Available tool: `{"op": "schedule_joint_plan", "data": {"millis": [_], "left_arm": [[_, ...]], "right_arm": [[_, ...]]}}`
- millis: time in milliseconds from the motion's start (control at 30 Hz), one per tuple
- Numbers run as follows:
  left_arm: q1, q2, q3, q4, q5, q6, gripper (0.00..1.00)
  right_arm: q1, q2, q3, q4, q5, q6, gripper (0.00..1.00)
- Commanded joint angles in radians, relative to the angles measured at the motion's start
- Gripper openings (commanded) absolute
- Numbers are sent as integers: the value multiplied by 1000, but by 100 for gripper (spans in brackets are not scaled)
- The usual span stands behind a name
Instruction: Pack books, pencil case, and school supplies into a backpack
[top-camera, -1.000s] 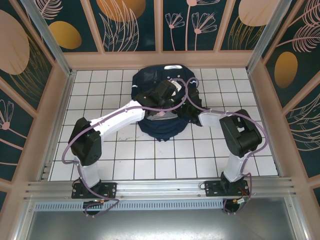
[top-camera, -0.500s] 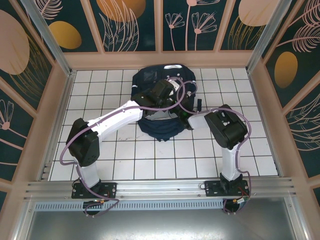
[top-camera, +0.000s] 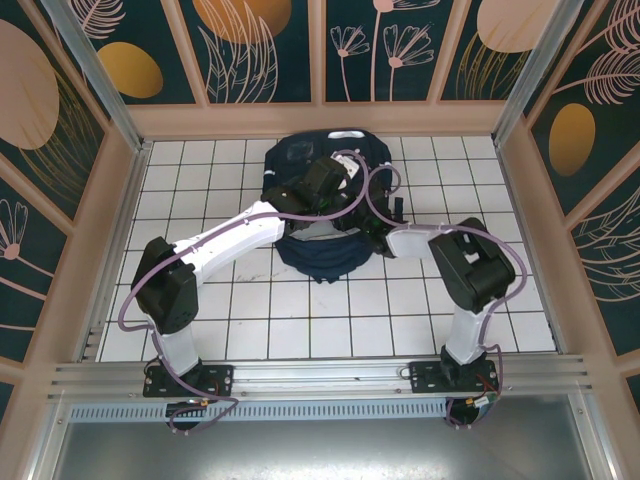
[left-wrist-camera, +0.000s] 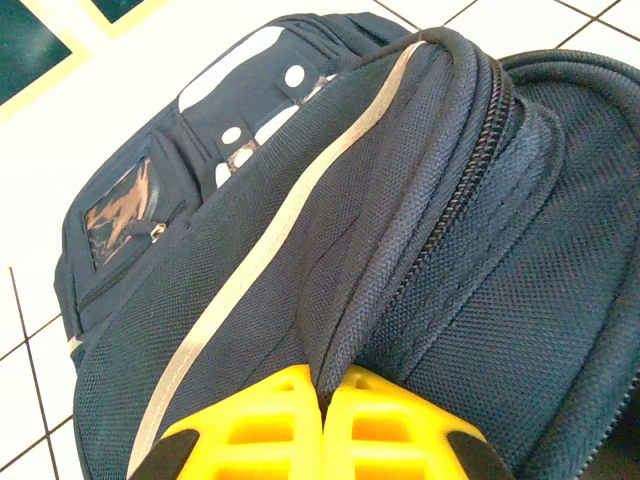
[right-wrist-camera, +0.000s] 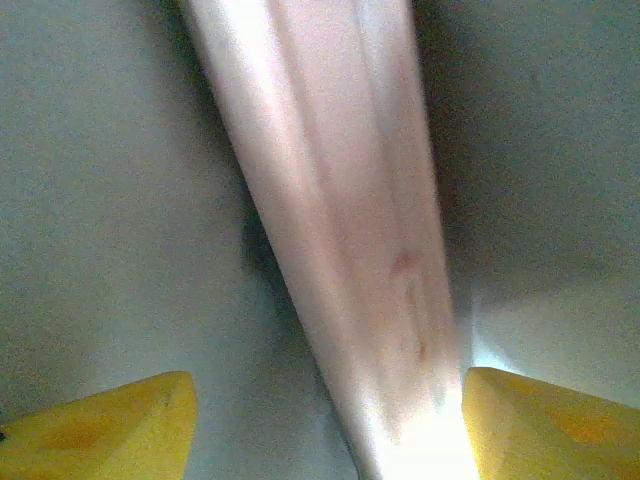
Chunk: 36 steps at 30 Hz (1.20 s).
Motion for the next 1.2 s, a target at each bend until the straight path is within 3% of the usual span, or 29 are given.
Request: {"op": "schedule_joint_plan", "data": {"millis": [0, 133, 367, 467, 600, 767, 867, 1000, 1067, 1167], "left_arm": [[-6, -15, 39, 77, 13, -45, 0], [-6, -16, 39, 85, 33, -48, 0], [-6, -20, 45, 59, 52, -52, 0], [-3, -27, 55, 27, 69, -74, 15], [-1, -70, 43, 8, 108, -108, 47], [27, -136, -9, 13, 120, -143, 61], [70, -168, -59, 14, 125, -190, 67], [141, -232, -163, 44, 120, -276, 80], [178, -276, -225, 68, 117, -317, 85], [224, -343, -312, 96, 121, -377, 88]], "right_arm": [[-8, -116, -105, -100, -41, 86, 70], [-10, -207, -260, -1, 2, 134, 65], [-46, -361, -345, -36, -44, -4, 62], [-63, -474, -386, -159, -17, -84, 61], [-91, -629, -438, -338, 80, -198, 61], [-129, -771, -433, -509, 164, -320, 64], [-141, -755, -359, -534, 123, -408, 66], [-112, -606, -167, -646, 19, -467, 60], [-74, -532, -87, -684, 8, -468, 54], [-23, -450, 8, -734, 41, -441, 53]]}}
